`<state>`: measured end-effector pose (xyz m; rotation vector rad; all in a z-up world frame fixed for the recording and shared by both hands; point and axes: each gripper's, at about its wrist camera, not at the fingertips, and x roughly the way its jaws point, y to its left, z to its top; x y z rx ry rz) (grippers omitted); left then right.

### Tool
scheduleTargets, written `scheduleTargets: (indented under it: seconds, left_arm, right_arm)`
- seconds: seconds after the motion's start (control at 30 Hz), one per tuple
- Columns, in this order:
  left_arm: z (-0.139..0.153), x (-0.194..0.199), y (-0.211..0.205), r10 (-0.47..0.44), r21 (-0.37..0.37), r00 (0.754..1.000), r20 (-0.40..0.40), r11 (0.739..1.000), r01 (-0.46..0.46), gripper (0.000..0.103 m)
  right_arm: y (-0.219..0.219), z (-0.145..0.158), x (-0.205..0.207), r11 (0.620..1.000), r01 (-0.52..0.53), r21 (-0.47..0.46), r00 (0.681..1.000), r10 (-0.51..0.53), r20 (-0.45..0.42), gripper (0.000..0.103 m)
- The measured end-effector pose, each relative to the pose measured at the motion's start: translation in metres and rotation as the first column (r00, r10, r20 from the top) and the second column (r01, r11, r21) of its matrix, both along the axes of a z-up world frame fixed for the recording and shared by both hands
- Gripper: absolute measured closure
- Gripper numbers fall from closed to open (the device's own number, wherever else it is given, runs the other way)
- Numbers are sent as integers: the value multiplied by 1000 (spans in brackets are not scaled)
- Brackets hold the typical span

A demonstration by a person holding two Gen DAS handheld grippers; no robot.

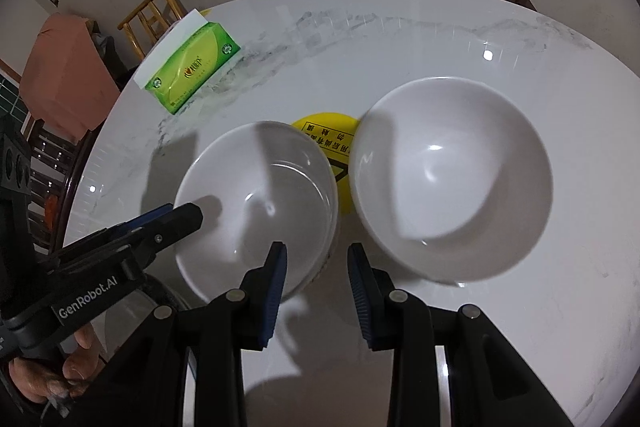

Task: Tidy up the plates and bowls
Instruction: 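Move the left gripper toward the white 'Rabbit' bowl, then grasp the rim of the white 'Rabbit' bowl with the left gripper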

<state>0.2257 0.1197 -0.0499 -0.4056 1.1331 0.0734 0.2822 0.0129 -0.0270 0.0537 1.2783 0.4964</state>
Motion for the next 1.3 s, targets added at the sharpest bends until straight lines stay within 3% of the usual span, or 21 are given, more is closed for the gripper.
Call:
scheduleTargets:
  seconds: [0.1, 0.37, 0.5, 0.73, 1.3]
  left_arm:
    - [-6, 4, -2, -7, 1, 1000, -9, 1000, 7, 79]
    - [-21, 13, -7, -27, -6, 999, -31, 1000, 26, 91]
    - [-21, 13, -10, -31, 14, 999, -27, 999, 31, 91]
    - [-18, 11, -13, -38, 22, 999, -28, 999, 38, 92]
    - [16, -6, -33, -82, 43, 996, 18, 996, 81, 92]
  right_arm:
    - [3, -5, 5, 1000, -3, -5, 1000, 2, -4, 71]
    - [8, -9, 8, 1000, -14, -7, 1000, 14, -3, 73]
    - [6, -10, 7, 1000, -7, -20, 1000, 8, 11, 82]
    - [2, -8, 3, 1000, 2, -15, 1000, -2, 4, 83]
    - [-24, 26, -22, 999, 36, 17, 998, -37, 43, 83]
